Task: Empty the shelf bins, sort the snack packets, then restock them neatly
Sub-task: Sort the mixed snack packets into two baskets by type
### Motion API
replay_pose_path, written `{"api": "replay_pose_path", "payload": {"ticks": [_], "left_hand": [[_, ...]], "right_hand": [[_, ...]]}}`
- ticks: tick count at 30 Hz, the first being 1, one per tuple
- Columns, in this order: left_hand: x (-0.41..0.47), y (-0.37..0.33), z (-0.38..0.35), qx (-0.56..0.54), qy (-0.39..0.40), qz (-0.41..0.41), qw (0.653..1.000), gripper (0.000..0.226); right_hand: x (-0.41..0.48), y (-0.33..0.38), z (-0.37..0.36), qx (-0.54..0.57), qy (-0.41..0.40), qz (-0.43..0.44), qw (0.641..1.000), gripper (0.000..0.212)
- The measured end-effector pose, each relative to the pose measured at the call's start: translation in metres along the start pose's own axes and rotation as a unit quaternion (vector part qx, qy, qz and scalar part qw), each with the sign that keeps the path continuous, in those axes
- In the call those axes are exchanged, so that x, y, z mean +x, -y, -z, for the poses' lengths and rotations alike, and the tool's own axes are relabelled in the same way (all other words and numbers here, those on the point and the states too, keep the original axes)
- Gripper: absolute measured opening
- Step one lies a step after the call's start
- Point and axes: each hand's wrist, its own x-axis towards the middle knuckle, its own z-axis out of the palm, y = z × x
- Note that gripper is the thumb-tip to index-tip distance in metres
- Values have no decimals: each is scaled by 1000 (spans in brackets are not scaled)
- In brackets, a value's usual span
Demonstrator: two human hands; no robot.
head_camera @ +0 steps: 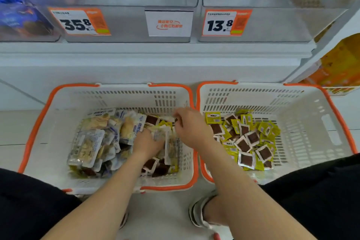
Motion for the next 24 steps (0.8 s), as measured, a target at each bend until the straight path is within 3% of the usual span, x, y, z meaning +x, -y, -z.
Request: {"api": "replay_pose_path", "payload": {"ticks": [3, 6, 11, 14, 21, 24], "left_hand": [[16, 16, -16, 24, 14, -35, 999, 115], [30, 16, -24, 104, 32, -89, 990, 126], [41, 20, -26, 253, 25, -139, 957, 102], [42, 18, -21, 278, 11, -151, 949, 89], [33, 3, 3, 196, 34, -147, 969, 80], [26, 2, 19, 50, 54, -155, 985, 57]], "right_hand": [[5, -3, -16, -43, -12, 41, 998, 22], [9, -13, -26, -107, -45, 69, 991, 19], [12, -23, -37, -129, -61, 91, 986, 18], [14, -23, -37, -123, -75, 95, 985, 17], [14, -22, -39, -158, -56, 93, 981, 13], [13, -20, -38, -176, -47, 90, 979, 13]]}}
